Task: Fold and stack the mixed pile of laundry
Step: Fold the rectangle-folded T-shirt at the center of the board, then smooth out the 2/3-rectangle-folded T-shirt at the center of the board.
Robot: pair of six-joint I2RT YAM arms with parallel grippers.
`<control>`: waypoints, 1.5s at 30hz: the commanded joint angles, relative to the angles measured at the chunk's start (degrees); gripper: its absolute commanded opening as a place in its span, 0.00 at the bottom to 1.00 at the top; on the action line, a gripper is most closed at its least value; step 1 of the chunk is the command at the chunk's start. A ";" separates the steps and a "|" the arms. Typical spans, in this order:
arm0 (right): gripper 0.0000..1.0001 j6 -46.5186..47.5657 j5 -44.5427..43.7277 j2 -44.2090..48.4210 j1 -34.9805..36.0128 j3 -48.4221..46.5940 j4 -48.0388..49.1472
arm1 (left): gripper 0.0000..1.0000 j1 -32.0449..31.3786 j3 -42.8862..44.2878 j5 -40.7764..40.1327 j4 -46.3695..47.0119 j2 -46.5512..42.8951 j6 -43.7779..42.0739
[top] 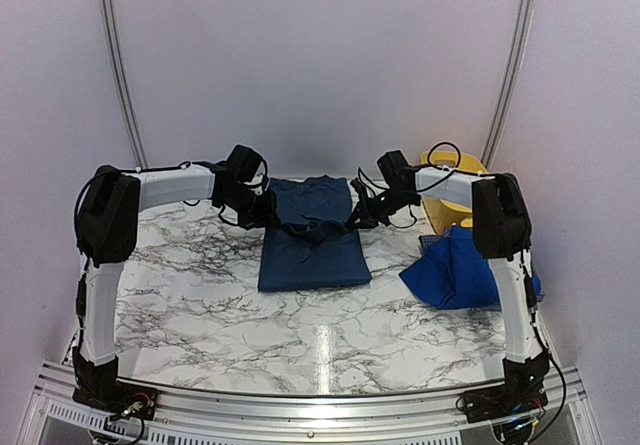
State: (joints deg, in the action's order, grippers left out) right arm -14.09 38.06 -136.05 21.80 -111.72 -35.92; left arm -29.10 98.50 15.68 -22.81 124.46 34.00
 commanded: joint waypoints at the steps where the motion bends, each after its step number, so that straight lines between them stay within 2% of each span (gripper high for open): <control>1: 0.03 -0.85 0.69 -1.46 -1.34 -4.26 -0.32 | 0.00 0.67 3.16 1.75 -1.41 3.06 -0.67; 4: 0.08 -1.39 -0.13 -1.91 -2.29 -5.46 -0.61 | 0.01 1.77 4.13 1.52 -1.41 4.44 -0.44; 8: 0.15 -1.45 -0.75 -1.08 -3.31 -6.00 -0.84 | 0.13 3.70 8.05 3.38 -1.36 6.37 -0.98; 10: 0.23 -0.69 -0.79 -0.34 -3.45 -5.92 -1.88 | 0.28 4.36 10.43 4.14 -1.62 6.60 -1.87; 11: 0.28 -0.08 -1.15 0.10 -3.55 -5.96 -2.82 | 0.42 4.74 10.89 3.94 -2.10 6.25 -2.18; 12: 0.34 0.43 -1.69 0.94 -3.70 -5.74 -3.55 | 0.52 5.21 10.38 3.13 -2.51 4.86 -2.30; 13: 0.38 0.92 -1.94 1.91 -3.84 -5.11 -3.89 | 0.59 5.49 9.30 2.37 -2.57 3.38 -2.50; 15: 0.41 1.83 -2.52 5.00 -3.84 -3.02 -3.89 | 0.63 5.88 6.27 1.19 -2.58 0.03 -4.32; 20: 0.40 2.78 0.01 11.67 -3.45 5.94 -2.29 | 0.65 4.03 -2.41 2.71 -2.42 -6.28 -8.55; 25: 0.36 3.33 6.18 15.30 0.21 15.25 0.34 | 0.63 -1.41 -7.78 7.28 -0.91 -8.34 -10.46; 29: 0.30 1.71 9.44 15.01 3.35 22.27 5.23 | 0.58 -4.85 -7.87 9.85 2.60 -4.90 -6.83; 32: 0.25 0.90 10.40 13.59 3.51 26.80 7.29 | 0.53 -4.61 -10.31 10.57 6.24 -2.71 -2.50; 35: 0.20 1.82 9.32 12.85 3.51 31.20 7.37 | 0.49 -4.47 -14.67 9.74 7.00 -2.71 -1.94; 41: 0.15 3.19 10.35 17.88 4.26 41.17 7.67 | 0.45 -5.35 -26.43 8.42 8.30 -10.12 -2.25; 45: 0.17 4.11 12.30 23.60 4.91 44.76 5.74 | 0.47 -6.31 -31.73 7.15 8.31 -16.41 -1.57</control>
State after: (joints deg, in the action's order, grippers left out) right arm -11.64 50.02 -117.40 25.87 -70.24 -26.35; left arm -34.37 71.24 24.99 -12.82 113.75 31.62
